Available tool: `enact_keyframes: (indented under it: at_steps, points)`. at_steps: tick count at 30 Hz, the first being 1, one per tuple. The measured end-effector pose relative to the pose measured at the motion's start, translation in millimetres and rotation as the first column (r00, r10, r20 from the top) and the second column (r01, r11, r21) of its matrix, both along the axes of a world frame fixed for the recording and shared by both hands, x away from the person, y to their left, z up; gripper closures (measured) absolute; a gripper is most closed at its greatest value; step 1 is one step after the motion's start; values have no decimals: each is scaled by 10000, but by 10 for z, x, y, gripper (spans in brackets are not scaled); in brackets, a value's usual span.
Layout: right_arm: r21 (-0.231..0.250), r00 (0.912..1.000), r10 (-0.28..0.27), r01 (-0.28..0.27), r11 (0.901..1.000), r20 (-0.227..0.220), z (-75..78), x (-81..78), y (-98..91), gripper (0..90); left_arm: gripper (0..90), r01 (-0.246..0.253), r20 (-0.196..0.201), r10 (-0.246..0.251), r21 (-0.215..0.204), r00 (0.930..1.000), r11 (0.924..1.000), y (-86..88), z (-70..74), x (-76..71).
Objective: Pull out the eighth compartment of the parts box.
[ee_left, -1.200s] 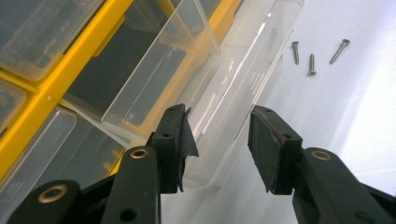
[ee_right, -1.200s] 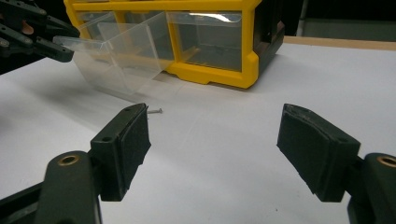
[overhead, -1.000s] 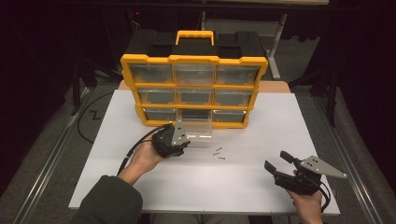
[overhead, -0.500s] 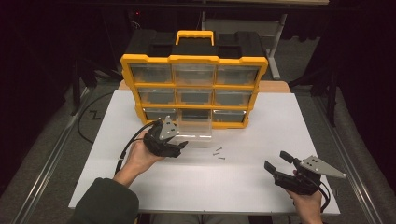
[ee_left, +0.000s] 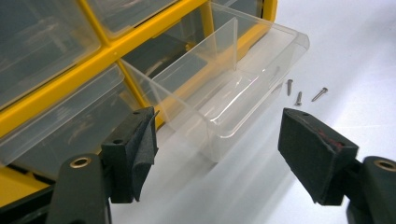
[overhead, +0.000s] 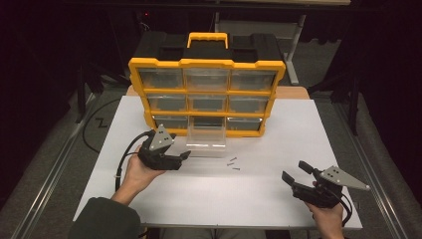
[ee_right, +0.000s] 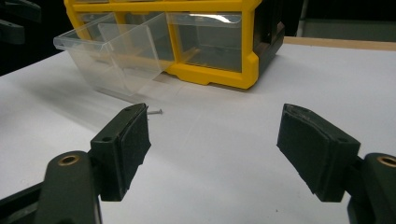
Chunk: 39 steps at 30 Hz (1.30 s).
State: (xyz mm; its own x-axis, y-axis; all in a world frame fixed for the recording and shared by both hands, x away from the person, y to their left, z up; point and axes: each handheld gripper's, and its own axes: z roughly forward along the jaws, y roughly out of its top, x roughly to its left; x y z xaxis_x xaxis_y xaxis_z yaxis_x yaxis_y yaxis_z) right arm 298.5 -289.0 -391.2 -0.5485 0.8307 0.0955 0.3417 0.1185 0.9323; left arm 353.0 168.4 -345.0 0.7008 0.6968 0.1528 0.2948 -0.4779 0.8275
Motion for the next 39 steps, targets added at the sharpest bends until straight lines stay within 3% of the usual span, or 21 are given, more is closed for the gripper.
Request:
enact_keyframes:
  at_steps: [10, 18, 29, 30, 39]
  points:
    - [35, 10000, 10, -10, 10000, -19, 2, -1, -4, 269, 282, -339, -101, 334, -486, 9994, 9982, 177, 19, -96]
    - [-11, 10000, 25, -25, 10000, -57, 0, -3, 3, 269, 279, -700, -158, 687, -1094, 9975, 9915, 343, -4, -219]
    - [28, 10000, -14, 14, 10000, -88, -9, 3, -3, 268, 274, -1206, -322, 1165, -1981, 9927, 9727, 518, -109, -326]
    - [86, 9999, -22, 24, 10000, -147, -8, 4, -1, 268, 273, -1292, -396, 1235, -2166, 9916, 9677, 540, -148, -343]
    - [43, 9999, -64, 65, 10000, -111, -14, 13, -1, 268, 273, -1535, -458, 1467, -2472, 9881, 9567, 624, -257, -406]
